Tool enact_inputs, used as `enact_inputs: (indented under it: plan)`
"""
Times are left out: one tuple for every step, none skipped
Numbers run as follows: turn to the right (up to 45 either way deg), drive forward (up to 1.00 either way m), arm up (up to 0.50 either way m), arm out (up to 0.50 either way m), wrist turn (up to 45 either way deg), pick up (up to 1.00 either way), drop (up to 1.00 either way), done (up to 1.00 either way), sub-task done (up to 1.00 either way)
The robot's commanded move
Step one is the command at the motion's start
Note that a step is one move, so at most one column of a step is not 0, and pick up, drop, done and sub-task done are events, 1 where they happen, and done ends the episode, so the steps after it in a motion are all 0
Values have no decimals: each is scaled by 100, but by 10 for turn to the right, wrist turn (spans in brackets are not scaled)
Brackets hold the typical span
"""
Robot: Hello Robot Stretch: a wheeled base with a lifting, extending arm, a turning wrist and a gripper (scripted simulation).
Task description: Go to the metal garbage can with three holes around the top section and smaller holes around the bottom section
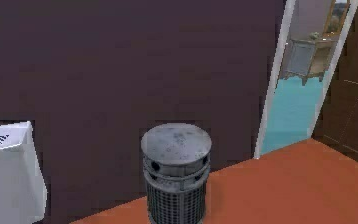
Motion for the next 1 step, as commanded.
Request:
enact_inputs:
  plan:
    - [0, 0, 0, 0, 0, 0, 0, 100, 0]
